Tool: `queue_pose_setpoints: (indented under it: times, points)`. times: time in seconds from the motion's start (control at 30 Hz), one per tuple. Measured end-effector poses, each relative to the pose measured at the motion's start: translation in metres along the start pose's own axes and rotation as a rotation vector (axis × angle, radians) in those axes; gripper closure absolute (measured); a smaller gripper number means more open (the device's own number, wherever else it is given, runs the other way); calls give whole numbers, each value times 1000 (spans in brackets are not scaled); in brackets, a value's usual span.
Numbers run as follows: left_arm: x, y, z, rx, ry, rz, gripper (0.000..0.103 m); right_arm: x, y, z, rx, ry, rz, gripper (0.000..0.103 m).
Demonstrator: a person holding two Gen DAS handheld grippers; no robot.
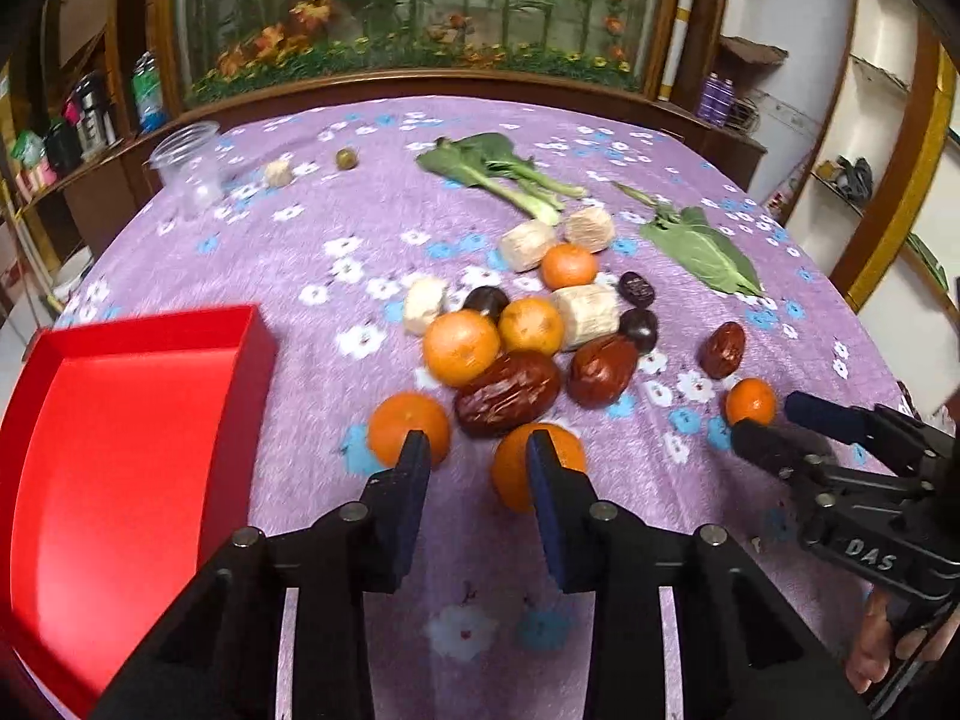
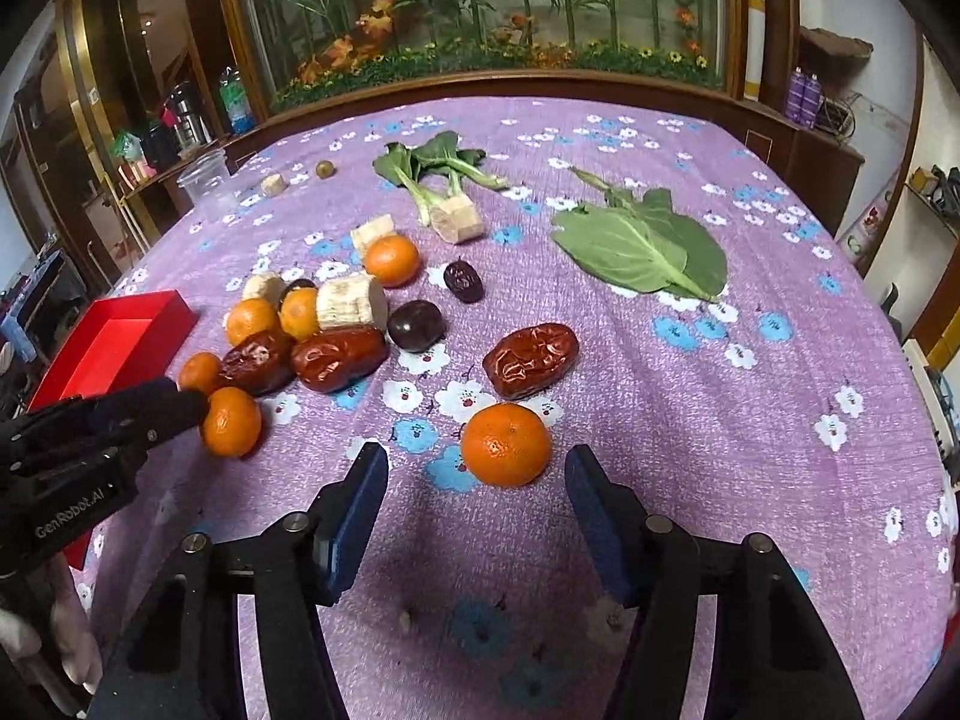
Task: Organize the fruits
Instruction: 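Close the left tool on an orange while the right tool grasps another orange, then lift and carry both held oranges over the red tray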
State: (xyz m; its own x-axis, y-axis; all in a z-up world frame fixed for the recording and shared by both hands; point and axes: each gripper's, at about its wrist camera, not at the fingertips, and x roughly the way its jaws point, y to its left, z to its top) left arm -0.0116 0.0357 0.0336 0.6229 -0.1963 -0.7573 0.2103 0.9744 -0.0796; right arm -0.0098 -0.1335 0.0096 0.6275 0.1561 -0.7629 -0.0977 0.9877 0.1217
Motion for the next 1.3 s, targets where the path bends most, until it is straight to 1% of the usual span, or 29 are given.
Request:
queue_pose_setpoints:
  times: [0.07,0.13,0.17,0.2,0.27,0.33,0.37,0.4,0.43,0.47,0.5,0.53,0.6,0.67,0.73,0.87,0.97,1.03,1.1,1.17,1.2,1.27,1.3]
  points:
    - [3,-4,3,20,-1,-19,69,5,-1,1,5,9,6,37]
    - [5,-8,4,36,6,-48,61,9,-2,2,10,16,11,37]
    - [7,-10,4,48,15,-72,55,11,-2,3,13,19,15,37]
    - [9,-13,3,59,24,-86,53,13,-2,3,14,21,17,37]
    - [13,-19,1,80,42,-117,52,16,-2,3,16,26,20,37]
    - [17,-26,-1,99,58,-133,52,18,-2,3,20,32,23,41]
    - [19,-29,-3,107,65,-136,52,19,-3,3,24,36,20,45]
    - [22,-33,-4,118,73,-137,52,19,-4,3,28,36,16,51]
    - [24,-35,-4,124,79,-134,53,19,-6,3,32,37,13,56]
    - [25,-36,-6,126,81,-137,60,20,-7,3,38,39,14,64]
    - [26,-38,-6,127,85,-157,72,19,-9,3,42,39,17,67]
    - [25,-40,-5,125,89,-169,72,19,-10,3,50,42,24,67]
    - [23,-42,-5,133,78,-130,72,17,-12,2,61,44,31,67]
    - [17,-38,-5,109,69,-138,72,14,-13,1,74,51,41,68]
    - [3,-28,-4,66,41,-144,72,8,-14,0,84,43,50,68]
    - [-38,-8,3,-1,-39,-153,72,-15,-7,2,81,-1,66,68]
    - [-91,14,8,-40,-144,-143,72,-43,5,9,63,-57,94,68]
    - [-124,27,13,-54,-205,-133,72,-69,16,17,54,-102,129,68]
    - [-165,42,19,-67,-276,-133,72,-102,30,30,33,-162,168,67]
    - [-205,56,25,-68,-342,-129,72,-142,50,44,-12,-240,189,67]
    - [-231,64,29,-63,-380,-125,72,-159,58,50,-33,-272,198,67]
    - [-267,76,39,-47,-426,-115,72,-198,78,67,-77,-331,227,67]
    - [-286,83,44,-37,-452,-98,72,-221,90,78,-104,-364,246,67]
